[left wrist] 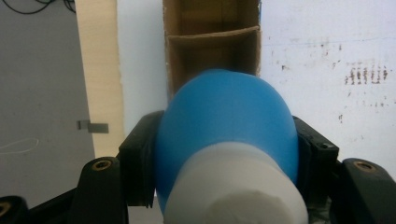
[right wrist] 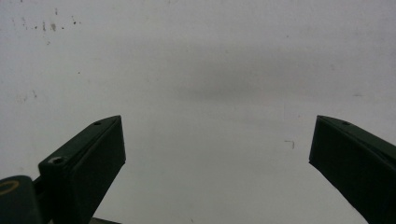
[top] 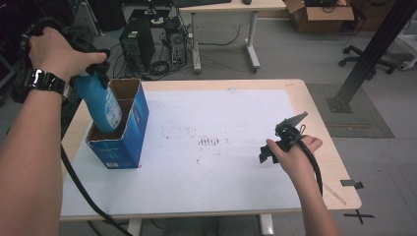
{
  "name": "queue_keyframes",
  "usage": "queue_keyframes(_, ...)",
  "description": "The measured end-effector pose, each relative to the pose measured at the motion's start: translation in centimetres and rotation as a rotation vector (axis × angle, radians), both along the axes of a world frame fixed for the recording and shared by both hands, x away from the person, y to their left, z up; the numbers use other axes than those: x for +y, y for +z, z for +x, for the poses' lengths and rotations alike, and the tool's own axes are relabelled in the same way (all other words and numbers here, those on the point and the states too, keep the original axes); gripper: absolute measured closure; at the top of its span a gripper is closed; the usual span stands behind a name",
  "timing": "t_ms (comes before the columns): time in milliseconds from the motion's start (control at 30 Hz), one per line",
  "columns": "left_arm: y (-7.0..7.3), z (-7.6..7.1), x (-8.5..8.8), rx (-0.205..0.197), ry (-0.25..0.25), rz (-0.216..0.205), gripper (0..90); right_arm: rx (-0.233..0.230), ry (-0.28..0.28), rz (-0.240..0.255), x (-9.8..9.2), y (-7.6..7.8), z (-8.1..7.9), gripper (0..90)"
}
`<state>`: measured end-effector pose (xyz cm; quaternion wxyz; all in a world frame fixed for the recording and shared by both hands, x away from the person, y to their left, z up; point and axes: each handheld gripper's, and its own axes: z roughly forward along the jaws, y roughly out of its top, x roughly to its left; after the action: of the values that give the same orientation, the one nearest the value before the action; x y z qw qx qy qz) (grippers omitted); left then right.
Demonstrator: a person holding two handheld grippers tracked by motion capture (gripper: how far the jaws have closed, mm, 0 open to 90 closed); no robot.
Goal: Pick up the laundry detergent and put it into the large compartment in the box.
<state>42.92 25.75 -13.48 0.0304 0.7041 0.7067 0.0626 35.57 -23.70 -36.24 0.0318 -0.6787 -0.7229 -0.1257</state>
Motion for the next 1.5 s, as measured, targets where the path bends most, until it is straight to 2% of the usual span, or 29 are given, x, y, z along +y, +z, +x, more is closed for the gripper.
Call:
queue_keyframes(333, -4.4, 0.6, 0.2, 0.053, 0.004, -0.005, 37.5, 0.008, 0.001, -0.003, 0.1, -0.4, 0.0, 3.6)
queue_keyframes(667, -8.0, 0.8, 0.4, 0.095, 0.008, -0.002, 37.5, 0.017, 0.009, -0.006, 0.5, -1.1, 0.1, 3.6)
queue_keyframes(933, -10.6, 0.8, 0.2, 0.110, -0.003, -0.010, 37.4, 0.020, 0.015, -0.008, 0.7, -1.3, 0.1, 3.6)
queue_keyframes(1133, -11.9, 0.7, 0.4, 0.111, -0.001, -0.014, 37.5, 0.024, 0.016, -0.007, 0.8, -1.5, 0.1, 3.6)
queue_keyframes(1300, -13.2, 0.6, 0.7, 0.133, -0.002, -0.016, 37.4, 0.023, 0.021, -0.006, 1.0, -1.5, 0.1, 3.6)
queue_keyframes(1500, -14.1, 0.6, 0.9, 0.140, -0.011, -0.020, 37.5, 0.025, 0.020, -0.007, 1.1, -1.6, 0.1, 3.6)
